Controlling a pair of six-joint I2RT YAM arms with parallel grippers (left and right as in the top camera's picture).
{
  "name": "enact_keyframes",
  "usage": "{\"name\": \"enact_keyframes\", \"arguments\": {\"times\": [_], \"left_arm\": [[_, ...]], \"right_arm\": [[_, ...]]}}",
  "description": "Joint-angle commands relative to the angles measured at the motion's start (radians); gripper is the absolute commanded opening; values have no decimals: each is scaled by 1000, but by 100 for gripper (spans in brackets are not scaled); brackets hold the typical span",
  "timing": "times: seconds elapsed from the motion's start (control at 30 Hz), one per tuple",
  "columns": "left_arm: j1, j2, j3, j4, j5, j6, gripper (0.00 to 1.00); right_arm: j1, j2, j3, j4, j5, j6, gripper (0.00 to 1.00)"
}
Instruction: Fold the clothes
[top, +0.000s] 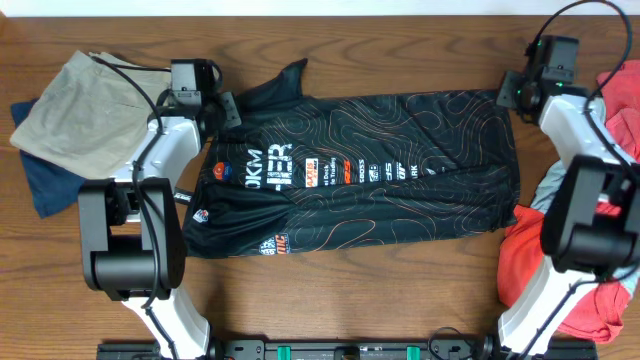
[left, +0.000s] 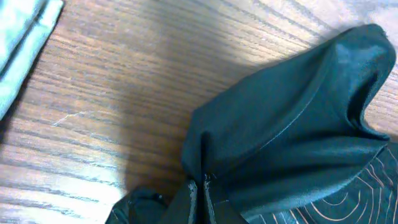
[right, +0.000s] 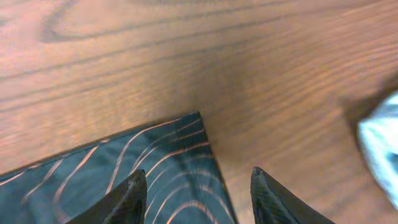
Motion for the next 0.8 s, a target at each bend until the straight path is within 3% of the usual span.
{"name": "enact_keyframes", "arguments": {"times": [0.0, 0.2, 0.37, 0.43, 0.47, 0.77], "left_arm": [[4, -34, 0, -4, -8, -9, 6], [4, -34, 0, -4, -8, -10, 6], [4, -34, 0, -3, -8, -10, 6], [4, -34, 0, -3, -8, -9, 6], [4, -34, 0, -2, -8, -9, 6], [24, -58, 0, 15, -8, -11, 6]], "right_arm": [[-13, 74, 11, 43, 0, 18, 52], [-10, 168, 11, 175, -17, 80, 50], [-10, 215, 11, 250, -63, 137, 39], [-10, 219, 11, 248, -64, 151, 8], [-10, 219, 11, 243, -63, 150, 1], [-30, 118, 13, 90, -67, 146, 1]]}}
